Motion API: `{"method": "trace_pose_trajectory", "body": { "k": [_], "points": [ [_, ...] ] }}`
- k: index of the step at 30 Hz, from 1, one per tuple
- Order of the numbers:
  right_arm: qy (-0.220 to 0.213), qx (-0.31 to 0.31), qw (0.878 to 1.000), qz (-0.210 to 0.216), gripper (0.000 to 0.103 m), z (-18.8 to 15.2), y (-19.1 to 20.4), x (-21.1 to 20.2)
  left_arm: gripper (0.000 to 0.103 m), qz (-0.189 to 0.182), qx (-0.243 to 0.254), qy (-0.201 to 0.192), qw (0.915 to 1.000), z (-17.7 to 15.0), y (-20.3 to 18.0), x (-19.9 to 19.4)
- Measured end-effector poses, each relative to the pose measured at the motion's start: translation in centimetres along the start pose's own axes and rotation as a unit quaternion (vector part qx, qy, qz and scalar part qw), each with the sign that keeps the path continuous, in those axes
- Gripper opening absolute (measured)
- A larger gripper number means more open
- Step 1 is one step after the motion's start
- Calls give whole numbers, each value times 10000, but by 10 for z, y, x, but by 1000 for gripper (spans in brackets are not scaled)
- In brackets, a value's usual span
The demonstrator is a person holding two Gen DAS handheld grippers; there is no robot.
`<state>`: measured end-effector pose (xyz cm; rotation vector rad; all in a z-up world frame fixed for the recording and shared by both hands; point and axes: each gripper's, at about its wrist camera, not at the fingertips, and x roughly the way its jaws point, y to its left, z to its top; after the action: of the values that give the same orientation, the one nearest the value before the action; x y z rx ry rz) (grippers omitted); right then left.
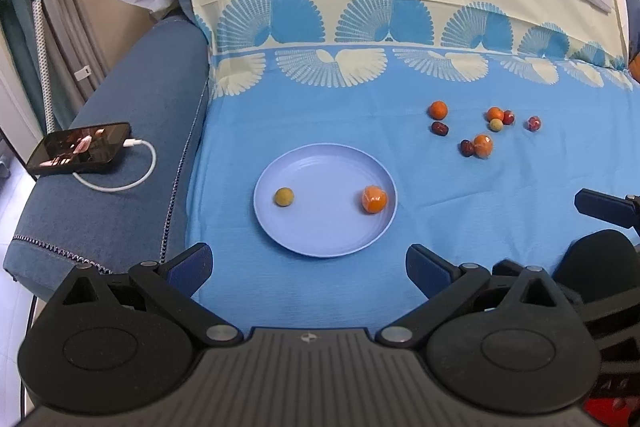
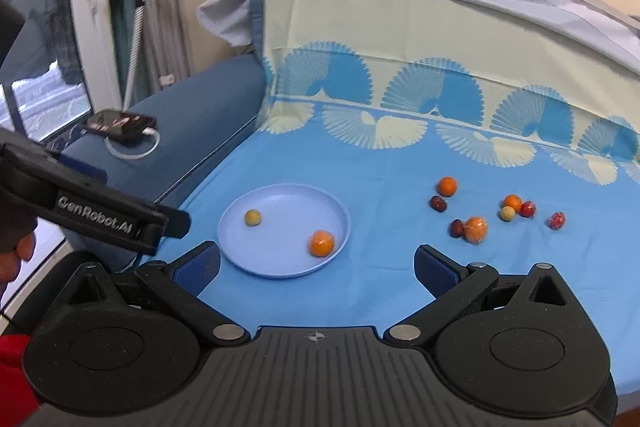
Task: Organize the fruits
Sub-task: 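Grasp a red date with the left tool while the right tool grasps a red plum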
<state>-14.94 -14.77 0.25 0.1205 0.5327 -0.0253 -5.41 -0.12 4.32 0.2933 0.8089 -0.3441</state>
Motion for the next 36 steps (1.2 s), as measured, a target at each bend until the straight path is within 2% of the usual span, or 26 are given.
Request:
{"method": "trace_pose_trajectory", "body": {
  "k": [4,9,13,17,19,23,27,30,33,36],
  "points": [
    [-220,285,9990,-274,102,-2,-17,-3,103,-23,74,-9,10000,6,-9,2],
    [-187,743,9946,-693,102,-8,-53,4,103,-204,34,171,9996,20,-25,17],
    [-148,1161,9867,-1124,102,-14,-92,7,103,-388,130,256,9988,38,-49,34],
    [-127,1516,9747,-1637,102,-18,-138,15,103,-618,627,250,9958,62,-85,58],
    [-91,1735,9676,-1832,102,-21,-161,21,103,-617,965,178,9933,73,-105,73],
    [-4,1992,9557,-2168,102,-29,-199,40,103,-679,1453,97,9870,93,-145,116],
    [171,2228,9447,-2401,102,-33,-234,69,103,-969,1848,374,9773,103,-182,173],
    [249,2105,9446,-2505,102,-33,-256,96,103,-975,2159,366,9708,105,-209,216],
    [366,2029,9448,-2547,102,-34,-283,128,103,-1020,2270,439,9675,108,-226,256],
    [502,2135,9400,-2613,102,-35,-309,162,103,-1032,2157,619,9690,115,-235,294]
  ]
}}
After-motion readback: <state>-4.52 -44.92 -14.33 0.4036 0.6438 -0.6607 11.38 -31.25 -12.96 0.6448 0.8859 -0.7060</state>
